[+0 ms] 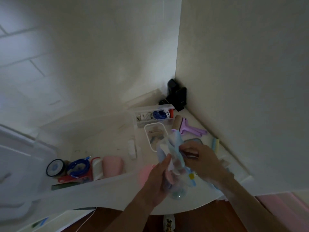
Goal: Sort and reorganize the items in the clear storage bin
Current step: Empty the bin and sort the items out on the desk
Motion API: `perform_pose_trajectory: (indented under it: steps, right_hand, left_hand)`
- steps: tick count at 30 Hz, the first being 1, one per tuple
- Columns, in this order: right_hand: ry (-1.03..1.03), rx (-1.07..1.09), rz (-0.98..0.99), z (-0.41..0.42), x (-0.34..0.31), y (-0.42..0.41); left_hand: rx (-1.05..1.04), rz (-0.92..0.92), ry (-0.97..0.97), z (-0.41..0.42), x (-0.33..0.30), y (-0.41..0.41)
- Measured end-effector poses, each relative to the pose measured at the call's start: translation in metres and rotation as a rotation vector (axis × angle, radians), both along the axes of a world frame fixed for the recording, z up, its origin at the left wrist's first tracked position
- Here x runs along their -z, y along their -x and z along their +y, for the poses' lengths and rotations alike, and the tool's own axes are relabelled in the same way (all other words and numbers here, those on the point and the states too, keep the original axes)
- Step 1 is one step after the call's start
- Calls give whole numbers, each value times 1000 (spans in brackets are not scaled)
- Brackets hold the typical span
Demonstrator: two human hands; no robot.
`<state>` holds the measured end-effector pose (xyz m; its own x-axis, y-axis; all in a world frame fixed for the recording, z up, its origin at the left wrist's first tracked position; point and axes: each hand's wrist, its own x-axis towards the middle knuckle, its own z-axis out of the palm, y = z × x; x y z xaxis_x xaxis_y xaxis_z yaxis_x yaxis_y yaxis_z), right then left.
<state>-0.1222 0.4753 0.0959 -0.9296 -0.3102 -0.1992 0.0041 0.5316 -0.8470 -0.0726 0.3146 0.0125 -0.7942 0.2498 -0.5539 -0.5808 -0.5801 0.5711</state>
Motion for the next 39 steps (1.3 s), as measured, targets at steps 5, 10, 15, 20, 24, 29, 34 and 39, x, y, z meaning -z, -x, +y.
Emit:
perform_pose_trajectory:
  steps: [5,10,15,20,24,29,34,39]
  right_hand:
    - [220,31,-261,-2,-5,-3]
    - [168,-127,-177,3,-10,-14]
    - [261,-28,-192,6,-9,-13]
    - [205,-97,-28,-4,-9,-20]
    - [-43,-80,199,-13,-8,-21]
    - [-209,-24,372,-20,-7,-24]
    - [-41,-382,345,-26,-16,-36]
    - [-73,-167,404,-20,-2,-38]
  left_hand:
    - [-44,-53,-39,-3,-6,-8]
    - [-28,-23,-96,-9,-3,-14]
    - [11,3,-217,-11,-5,-21]
    - [-25,37,-217,-10,-7,-23]
    - [-14,43,-262,-12,-14,-18]
    - [-50,-29,-198,-22,-9,-15]
    - [-38,113,-240,-28,-14,-16]
    - [-5,65,-178,-39,-21,-14]
